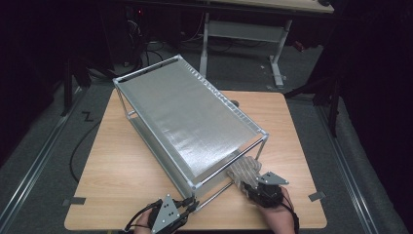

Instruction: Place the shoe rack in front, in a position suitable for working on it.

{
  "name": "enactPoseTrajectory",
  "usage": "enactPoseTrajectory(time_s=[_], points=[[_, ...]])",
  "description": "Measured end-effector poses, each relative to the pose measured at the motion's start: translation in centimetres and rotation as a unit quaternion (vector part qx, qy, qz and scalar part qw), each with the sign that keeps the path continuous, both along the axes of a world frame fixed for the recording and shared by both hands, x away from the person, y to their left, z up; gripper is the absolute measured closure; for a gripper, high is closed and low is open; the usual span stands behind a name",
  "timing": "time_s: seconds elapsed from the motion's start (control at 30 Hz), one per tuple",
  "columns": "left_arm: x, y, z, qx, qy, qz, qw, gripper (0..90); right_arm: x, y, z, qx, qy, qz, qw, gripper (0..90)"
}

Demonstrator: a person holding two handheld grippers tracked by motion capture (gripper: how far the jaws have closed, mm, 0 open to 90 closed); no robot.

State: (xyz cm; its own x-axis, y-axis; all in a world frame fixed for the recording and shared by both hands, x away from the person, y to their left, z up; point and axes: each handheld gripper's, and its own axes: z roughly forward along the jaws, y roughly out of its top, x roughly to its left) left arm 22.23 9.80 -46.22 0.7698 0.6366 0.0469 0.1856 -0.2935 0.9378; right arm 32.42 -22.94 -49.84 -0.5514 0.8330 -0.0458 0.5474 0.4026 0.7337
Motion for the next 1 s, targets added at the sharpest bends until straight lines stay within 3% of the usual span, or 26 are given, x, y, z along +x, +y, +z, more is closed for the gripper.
enactPoseTrajectory(time_s=[0.17, 0.3, 0.4, 0.47, 0.53, 0.6, 0.7, 0.77, 0.9, 1.0], points=[[0.0, 0.0, 0.0, 0.0, 0.0, 0.0, 1.0, 79.6, -0.6, 0.8, 0.1, 0.009, 0.013, 0.025, 0.9996, 61.8], [0.1, -0.1, 0.0, 0.0, 0.001, 0.0, 1.0, 79.6, -2.0, 3.0, 0.2, 0.005, 0.015, 0.076, 0.997, 62.1], [0.2, -0.2, 0.0, -0.001, 0.002, -0.002, 1.0, 79.6, -3.4, 5.3, 0.0, 0.003, 0.01, 0.117, 0.9931, 62.0], [0.3, -0.3, 0.0, -0.002, 0.002, -0.003, 1.0, 79.7, -4.4, 6.9, 0.0, 0.011, 0.019, 0.146, 0.9891, 62.0], [0.3, -0.3, 0.0, -0.002, 0.002, -0.004, 1.0, 79.7, -5.6, 8.6, 0.0, 0.0, 0.012, 0.18, 0.9835, 62.0], [0.3, -0.3, 0.0, -0.003, 0.002, -0.004, 1.0, 79.8, -6.2, 9.5, 0.0, -0.008, 0.009, 0.196, 0.9805, 62.1], [0.4, -0.4, 0.0, -0.003, 0.001, -0.005, 1.0, 79.7, -6.2, 9.3, 0.1, -0.007, 0.008, 0.197, 0.9804, 62.2], [0.4, -0.5, 0.0, -0.002, 0.0, -0.006, 1.0, 79.6, -6.0, 8.7, 0.4, -0.004, -0.003, 0.182, 0.9832, 62.6], [0.4, -0.5, 0.0, -0.001, 0.0, -0.006, 1.0, 79.5, -5.3, 6.4, 1.4, 0.024, -0.022, 0.134, 0.9904, 62.7], [0.4, -0.5, 0.0, -0.001, -0.002, -0.006, 1.0, 79.2, -4.7, 4.5, 1.8, 0.037, -0.035, 0.105, 0.9932, 62.7]])
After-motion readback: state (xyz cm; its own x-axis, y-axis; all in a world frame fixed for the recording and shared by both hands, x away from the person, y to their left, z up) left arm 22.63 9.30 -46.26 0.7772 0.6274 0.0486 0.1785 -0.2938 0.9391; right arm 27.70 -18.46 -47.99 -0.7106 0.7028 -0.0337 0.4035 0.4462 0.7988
